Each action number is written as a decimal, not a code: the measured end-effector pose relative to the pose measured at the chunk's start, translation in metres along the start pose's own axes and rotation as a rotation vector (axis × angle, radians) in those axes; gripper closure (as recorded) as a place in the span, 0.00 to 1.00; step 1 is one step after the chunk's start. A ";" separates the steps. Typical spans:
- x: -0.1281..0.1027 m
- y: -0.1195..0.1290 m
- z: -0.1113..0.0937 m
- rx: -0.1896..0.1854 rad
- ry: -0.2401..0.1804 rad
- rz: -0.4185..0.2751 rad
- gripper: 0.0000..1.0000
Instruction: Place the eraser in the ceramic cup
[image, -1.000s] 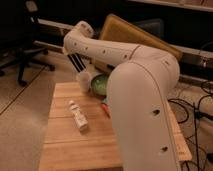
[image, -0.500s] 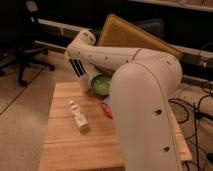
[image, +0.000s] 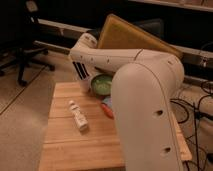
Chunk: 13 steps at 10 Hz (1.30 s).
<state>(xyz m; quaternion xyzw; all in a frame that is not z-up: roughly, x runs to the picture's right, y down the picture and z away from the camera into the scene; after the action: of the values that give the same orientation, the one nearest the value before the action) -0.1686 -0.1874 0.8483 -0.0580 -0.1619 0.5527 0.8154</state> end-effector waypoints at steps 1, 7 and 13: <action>0.002 0.000 0.002 -0.005 -0.003 0.010 1.00; 0.013 0.013 0.020 -0.071 -0.017 -0.006 0.97; 0.015 0.011 0.019 -0.102 -0.024 -0.031 0.37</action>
<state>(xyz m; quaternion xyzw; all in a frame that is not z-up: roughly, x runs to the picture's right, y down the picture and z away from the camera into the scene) -0.1795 -0.1707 0.8667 -0.0901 -0.2005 0.5316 0.8180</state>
